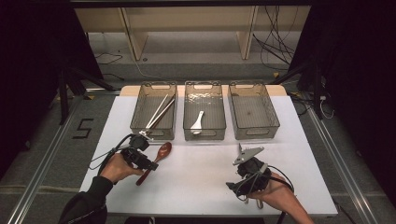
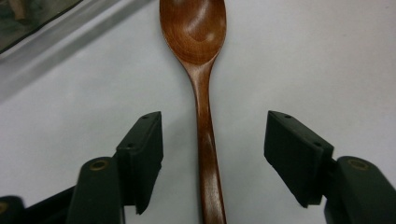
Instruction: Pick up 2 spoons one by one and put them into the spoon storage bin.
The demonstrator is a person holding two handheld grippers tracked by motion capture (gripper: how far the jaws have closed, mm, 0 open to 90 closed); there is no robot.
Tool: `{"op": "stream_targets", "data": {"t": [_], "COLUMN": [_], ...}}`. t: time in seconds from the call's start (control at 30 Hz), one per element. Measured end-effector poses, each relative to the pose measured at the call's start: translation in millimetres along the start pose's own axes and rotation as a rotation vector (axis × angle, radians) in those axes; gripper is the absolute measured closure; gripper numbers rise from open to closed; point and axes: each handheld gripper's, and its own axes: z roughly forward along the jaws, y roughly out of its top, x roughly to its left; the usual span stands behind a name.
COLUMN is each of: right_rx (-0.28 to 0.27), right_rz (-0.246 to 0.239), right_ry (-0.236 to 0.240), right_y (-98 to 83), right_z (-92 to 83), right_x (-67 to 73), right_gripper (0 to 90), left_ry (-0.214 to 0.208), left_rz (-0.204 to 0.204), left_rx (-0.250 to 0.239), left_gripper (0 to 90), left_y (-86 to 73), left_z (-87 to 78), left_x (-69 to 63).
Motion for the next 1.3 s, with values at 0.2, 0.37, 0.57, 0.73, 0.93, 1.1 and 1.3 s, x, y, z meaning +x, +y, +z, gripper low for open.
{"op": "stream_targets", "data": {"t": [0.2,0.37,0.57,0.73,0.93,1.1,1.3], "right_rx": [0.001,0.003,0.004,0.003,0.004,0.004,0.006], "right_rz": [-0.002,-0.004,-0.005,-0.001,-0.004,-0.006,-0.003], "right_ry": [0.002,0.002,0.001,0.0,0.001,0.001,0.002], "right_y": [0.2,-0.3,0.1,0.5,0.2,0.2,0.4], "right_z": [0.5,0.7,1.1,1.3,0.9,0.9,1.1], "right_x": [-0.2,-0.7,-0.2,0.2,-0.5,-0.4,-0.6], "right_gripper": [27.9,27.9,27.9,27.9,27.9,27.9,28.1], "left_ry": [0.01,0.019,0.062,0.078,0.068,0.055,0.029], "left_rz": [-0.006,-0.002,0.042,0.07,0.089,0.09,0.087], "left_rx": [0.03,0.041,0.051,0.058,0.054,0.047,0.027], "left_gripper": [37.7,49.2,59.2,63.9,74.1,79.9,80.7], "left_y": [3.3,2.9,4.3,5.3,6.5,6.0,4.5], "left_z": [13.6,18.0,19.9,20.3,21.2,21.0,19.9], "left_x": [2.0,2.8,-1.1,-3.4,-5.8,-4.8,-2.1]}}
